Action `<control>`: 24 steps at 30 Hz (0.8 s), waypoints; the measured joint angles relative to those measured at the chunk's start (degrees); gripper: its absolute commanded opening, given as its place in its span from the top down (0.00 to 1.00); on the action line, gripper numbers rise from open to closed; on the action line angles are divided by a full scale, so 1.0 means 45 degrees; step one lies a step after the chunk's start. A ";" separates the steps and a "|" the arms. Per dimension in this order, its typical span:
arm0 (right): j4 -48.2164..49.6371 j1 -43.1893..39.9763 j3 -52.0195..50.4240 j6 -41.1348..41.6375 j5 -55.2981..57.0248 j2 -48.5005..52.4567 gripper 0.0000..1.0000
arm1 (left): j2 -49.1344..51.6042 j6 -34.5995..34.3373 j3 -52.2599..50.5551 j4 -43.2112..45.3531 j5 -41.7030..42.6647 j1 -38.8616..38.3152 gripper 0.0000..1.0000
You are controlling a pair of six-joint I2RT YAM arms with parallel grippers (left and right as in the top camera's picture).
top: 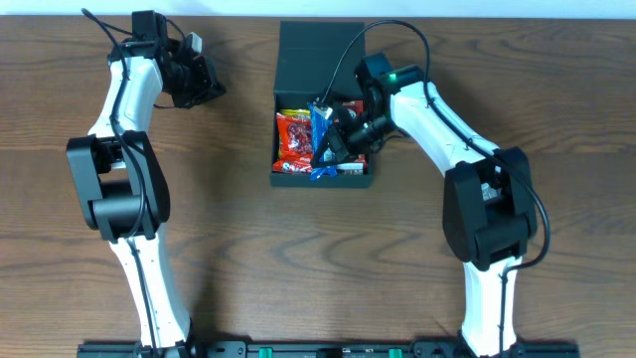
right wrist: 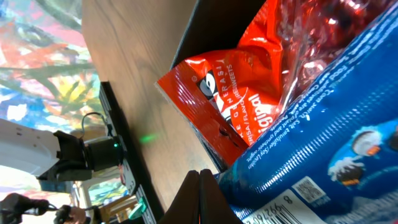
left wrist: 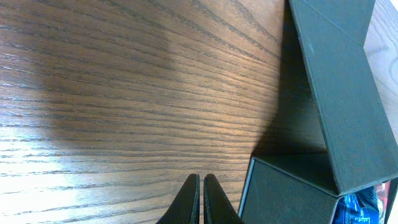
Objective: Pack container
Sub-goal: 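Press the snacks down inside the box with the right gripper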
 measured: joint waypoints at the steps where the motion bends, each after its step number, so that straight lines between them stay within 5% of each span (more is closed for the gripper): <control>1: 0.0126 -0.0010 -0.0131 0.0029 -0.0068 -0.0015 0.99 | 0.0000 0.0000 0.0000 0.0000 0.0000 0.0000 0.94; 24: 0.1632 0.0005 -0.0515 0.1355 0.1234 -0.0102 0.98 | 0.0000 0.0005 0.0000 -0.0005 0.0000 0.0000 0.94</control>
